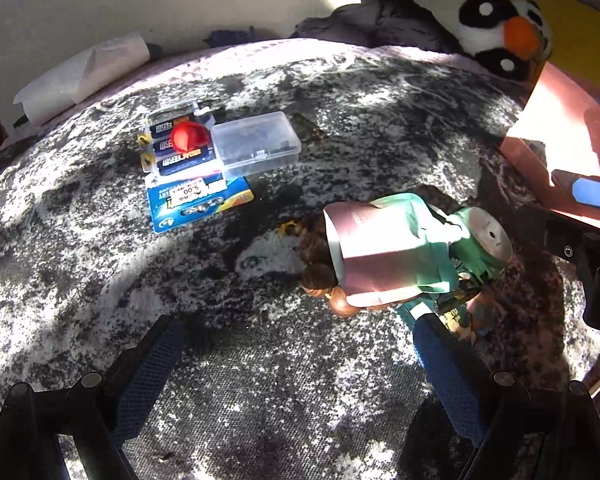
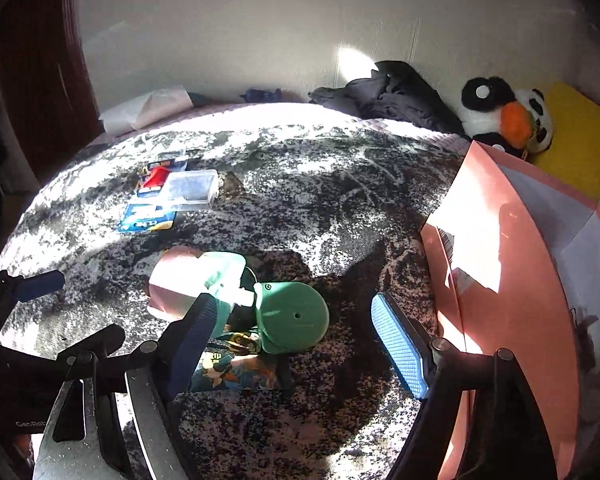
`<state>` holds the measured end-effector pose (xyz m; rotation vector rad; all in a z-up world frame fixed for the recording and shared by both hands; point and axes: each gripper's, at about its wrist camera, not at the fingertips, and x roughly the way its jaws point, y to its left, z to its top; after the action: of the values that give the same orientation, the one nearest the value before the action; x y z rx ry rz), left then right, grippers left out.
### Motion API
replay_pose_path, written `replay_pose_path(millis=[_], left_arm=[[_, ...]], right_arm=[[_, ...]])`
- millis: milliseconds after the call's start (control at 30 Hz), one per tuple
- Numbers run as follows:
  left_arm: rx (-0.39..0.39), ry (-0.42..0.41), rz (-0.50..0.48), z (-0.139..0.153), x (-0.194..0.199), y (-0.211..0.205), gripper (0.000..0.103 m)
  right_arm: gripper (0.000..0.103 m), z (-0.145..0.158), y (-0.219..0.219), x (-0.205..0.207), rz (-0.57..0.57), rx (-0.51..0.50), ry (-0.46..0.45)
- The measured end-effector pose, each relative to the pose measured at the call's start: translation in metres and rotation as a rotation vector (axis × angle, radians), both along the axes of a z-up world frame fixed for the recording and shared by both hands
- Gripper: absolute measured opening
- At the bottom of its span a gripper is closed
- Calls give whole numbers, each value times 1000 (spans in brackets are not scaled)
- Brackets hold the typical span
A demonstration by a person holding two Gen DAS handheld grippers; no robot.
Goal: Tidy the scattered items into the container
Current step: 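Grasp the pink-green spouted pouch with left tool while right grasps the green round lid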
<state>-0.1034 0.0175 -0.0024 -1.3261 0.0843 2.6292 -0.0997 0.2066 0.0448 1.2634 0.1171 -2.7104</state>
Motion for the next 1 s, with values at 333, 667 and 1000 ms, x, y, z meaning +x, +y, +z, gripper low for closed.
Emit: replay_pose_path(millis=[333,667,1000], left_arm=[[-1,-17,-80,-16,-35,55,96],[-40,-24,-35,-28,-55,38,75],[38,-53,63,-25,-53,-23,75]], right_arm=[[81,-11,39,-17,-70,-11,-73],[81,-28,32,-29,-33,-14,-129],[81,-64,4,-40,73,-10,-217]])
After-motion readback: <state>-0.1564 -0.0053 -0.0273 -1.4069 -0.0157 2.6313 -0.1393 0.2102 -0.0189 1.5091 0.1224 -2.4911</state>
